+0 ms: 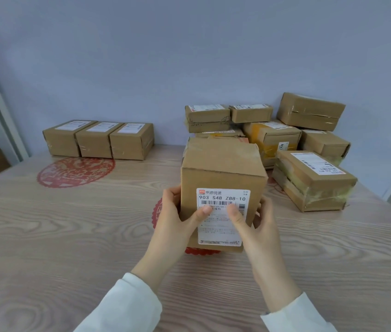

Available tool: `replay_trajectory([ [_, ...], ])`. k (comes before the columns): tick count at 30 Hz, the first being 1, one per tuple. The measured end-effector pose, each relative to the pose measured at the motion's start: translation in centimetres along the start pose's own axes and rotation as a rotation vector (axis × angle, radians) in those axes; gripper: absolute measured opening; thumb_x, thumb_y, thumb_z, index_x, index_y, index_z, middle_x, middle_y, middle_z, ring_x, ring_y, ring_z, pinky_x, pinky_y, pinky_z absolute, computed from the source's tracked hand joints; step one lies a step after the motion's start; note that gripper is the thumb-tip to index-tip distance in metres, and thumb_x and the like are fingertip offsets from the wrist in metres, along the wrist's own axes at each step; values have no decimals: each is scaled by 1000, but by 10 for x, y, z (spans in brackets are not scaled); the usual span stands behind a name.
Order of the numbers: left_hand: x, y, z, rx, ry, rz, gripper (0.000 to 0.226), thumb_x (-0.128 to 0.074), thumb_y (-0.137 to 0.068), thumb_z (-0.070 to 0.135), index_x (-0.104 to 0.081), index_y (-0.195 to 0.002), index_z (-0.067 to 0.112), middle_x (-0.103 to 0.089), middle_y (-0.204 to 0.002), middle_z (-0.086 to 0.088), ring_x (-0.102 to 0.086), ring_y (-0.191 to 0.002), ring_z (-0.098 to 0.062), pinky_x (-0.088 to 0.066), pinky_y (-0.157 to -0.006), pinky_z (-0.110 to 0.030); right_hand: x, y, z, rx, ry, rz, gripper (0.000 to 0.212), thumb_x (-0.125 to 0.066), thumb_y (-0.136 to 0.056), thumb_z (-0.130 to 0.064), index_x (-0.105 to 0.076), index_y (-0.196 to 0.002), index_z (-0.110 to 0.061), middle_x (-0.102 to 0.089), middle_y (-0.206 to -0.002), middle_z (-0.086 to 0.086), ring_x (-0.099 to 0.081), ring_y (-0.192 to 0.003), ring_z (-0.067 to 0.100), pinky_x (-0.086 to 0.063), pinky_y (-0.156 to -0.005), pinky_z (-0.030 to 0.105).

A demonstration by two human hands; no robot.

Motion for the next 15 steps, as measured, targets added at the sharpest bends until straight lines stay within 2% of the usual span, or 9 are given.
replay_trajectory([
  [2, -2, 3, -5, 11, -4, -2, 36, -70, -79, 24, -41, -100, 30, -60, -104, 15, -58, -84, 17, -47, -70, -7, 3, -1, -2, 5, 23, 19, 69, -77, -64, -58, -52, -118, -26, -64, -113, -5, -62, -103, 5, -56, -80, 27],
  [3, -1, 3, -5, 8, 8, 5, 35, -68, -79, 27, -40, -99, 30, -59, -104, 15, -57, -84, 18, -47, -71, -6, 3, -2, -3, 6, 43, 19, 73, -76, -63, -61, -51, -122, -25, -62, -117, -3, -60, -107, 7, -56, -83, 30],
  [5, 0, 4, 4, -16, 37, 25, 44, -62, -72, 43, -39, -107, 30, -58, -104, 16, -57, -83, 20, -46, -70, -5, 2, -3, -4, 18, 61, -1, 72, -78, -66, -53, -50, -124, -21, -61, -121, 1, -60, -109, 9, -56, -83, 29],
  [7, 1, 3, 17, -62, 50, 31, 59, -57, -66, 51, -35, -119, 34, -57, -105, 23, -55, -85, 23, -44, -69, -2, 2, -2, -5, 27, 54, -19, 71, -73, -62, -42, -49, -125, -17, -62, -119, 3, -61, -105, 6, -54, -79, 20],
  [11, 0, 1, 21, -98, 56, 9, 42, -59, -68, 44, -41, -105, 39, -60, -95, 26, -58, -86, 19, -45, -69, -4, 0, -1, -11, 35, 46, -57, 66, -71, -62, -40, -49, -120, -18, -63, -113, -2, -62, -98, -2, -52, -75, 15],
  [15, -4, 3, 19, -121, 34, -33, 52, -64, -66, 40, -39, -110, 32, -66, -88, 27, -62, -86, 11, -49, -73, -11, 0, 1, -15, -2, 7, -59, 53, -68, -57, -43, -47, -103, -26, -63, -95, -9, -61, -79, -12, -48, -65, 8],
])
Point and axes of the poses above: each hand's wrist, its own y-axis away from the middle knuckle, its own x-axis out of the back of the hand, z = x × y, the point moved 8 cm from there along -y, towards the middle knuckle
